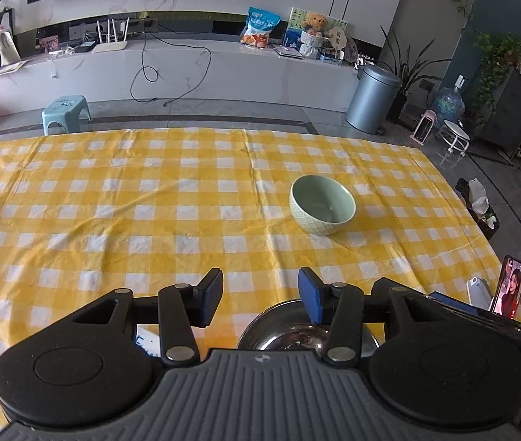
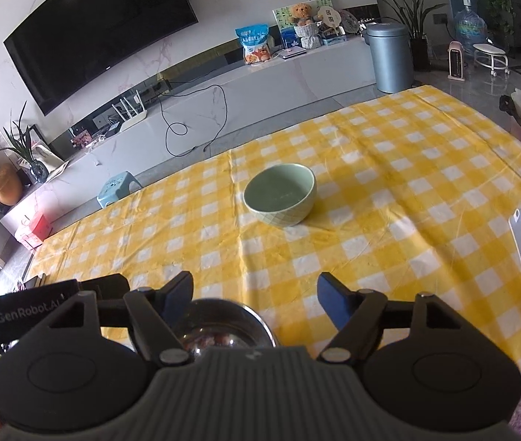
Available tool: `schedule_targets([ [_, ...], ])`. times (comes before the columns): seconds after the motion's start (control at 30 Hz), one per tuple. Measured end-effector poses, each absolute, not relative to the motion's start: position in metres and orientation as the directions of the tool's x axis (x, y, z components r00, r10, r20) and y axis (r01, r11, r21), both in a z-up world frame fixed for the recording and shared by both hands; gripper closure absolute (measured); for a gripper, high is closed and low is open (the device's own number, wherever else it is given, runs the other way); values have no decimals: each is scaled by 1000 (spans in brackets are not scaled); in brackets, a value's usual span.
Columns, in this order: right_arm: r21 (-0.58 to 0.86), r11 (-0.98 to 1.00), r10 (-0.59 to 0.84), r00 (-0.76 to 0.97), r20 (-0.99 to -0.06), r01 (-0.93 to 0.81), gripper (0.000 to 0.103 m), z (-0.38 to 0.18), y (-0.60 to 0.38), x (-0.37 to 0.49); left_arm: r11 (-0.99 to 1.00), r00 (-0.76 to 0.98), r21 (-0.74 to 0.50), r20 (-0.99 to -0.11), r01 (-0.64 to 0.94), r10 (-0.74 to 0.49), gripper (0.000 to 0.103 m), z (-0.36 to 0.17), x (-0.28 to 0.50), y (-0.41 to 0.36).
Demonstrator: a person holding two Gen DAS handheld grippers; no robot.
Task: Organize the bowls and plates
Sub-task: 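Move both tools to the pale green bowl rim and close on it, then lift the pale green bowl with both tools toward the stacked steel bowls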
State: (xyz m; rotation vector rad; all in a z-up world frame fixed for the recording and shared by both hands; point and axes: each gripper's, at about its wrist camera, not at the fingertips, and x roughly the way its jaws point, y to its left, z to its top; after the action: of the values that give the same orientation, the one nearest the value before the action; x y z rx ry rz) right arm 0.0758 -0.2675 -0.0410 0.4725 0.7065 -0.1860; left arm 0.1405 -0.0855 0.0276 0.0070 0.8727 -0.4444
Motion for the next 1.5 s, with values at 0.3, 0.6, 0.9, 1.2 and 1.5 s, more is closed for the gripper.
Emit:
schedule_targets([
  [0.3, 318, 869, -31, 684, -729, 378, 28, -39, -299, 120, 860, 416, -147, -827, 488, -378, 48, 23, 185, -127],
  [0.6, 362, 843, 81, 572, -816, 398, 39, -62, -353, 169, 797, 346, -60, -879, 601, -327, 48, 7, 241, -165],
  [0.9, 331, 841, 42, 559, -828, 427, 61, -72, -363, 218, 799, 280, -167, -879, 578, -387, 59, -21, 299, -192],
  [1.2, 317, 818, 29, 516, -856, 479, 84, -107, -362, 257, 824, 248, -180, -900, 537, -358, 71, -61, 329, -206],
  [1.5, 311, 811, 32, 492, -870, 495, 89, -127, -362, 270, 817, 203, -172, -921, 550, -331, 85, -89, 337, -223],
])
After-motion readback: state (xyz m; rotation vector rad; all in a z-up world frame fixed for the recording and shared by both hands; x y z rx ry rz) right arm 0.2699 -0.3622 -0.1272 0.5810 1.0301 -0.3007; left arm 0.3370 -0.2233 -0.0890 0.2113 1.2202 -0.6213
